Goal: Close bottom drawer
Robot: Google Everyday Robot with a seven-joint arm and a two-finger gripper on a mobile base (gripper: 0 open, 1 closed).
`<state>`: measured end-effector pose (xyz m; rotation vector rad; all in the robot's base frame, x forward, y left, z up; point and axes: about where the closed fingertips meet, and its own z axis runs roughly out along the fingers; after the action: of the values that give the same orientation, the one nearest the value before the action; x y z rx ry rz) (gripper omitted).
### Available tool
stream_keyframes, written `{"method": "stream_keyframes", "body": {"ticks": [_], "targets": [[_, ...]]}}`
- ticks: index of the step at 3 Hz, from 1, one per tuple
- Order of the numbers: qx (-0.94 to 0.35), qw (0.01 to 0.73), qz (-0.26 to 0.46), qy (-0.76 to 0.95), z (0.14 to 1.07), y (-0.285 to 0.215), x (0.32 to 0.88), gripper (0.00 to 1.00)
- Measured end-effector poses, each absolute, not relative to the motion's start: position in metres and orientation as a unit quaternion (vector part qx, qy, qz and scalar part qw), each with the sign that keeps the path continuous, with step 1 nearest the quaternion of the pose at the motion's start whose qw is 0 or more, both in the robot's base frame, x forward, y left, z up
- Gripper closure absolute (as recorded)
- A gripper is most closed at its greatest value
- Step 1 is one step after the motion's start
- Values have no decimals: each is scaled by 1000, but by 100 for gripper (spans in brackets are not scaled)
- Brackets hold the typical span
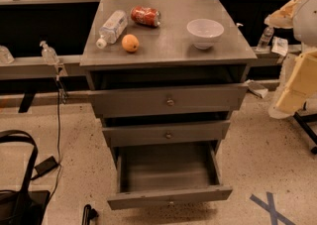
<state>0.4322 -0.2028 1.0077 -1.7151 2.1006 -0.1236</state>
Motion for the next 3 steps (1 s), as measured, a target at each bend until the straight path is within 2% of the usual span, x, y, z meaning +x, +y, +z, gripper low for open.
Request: {"method": "stream_keyframes", "body": {"ticks": [1, 2, 3], "targets": [[-621, 232, 3, 749, 1010, -214, 432, 0], [-603, 262, 97, 747, 1006, -229, 442, 0], [-599, 290, 141, 733, 1010, -215, 452, 0]]}}
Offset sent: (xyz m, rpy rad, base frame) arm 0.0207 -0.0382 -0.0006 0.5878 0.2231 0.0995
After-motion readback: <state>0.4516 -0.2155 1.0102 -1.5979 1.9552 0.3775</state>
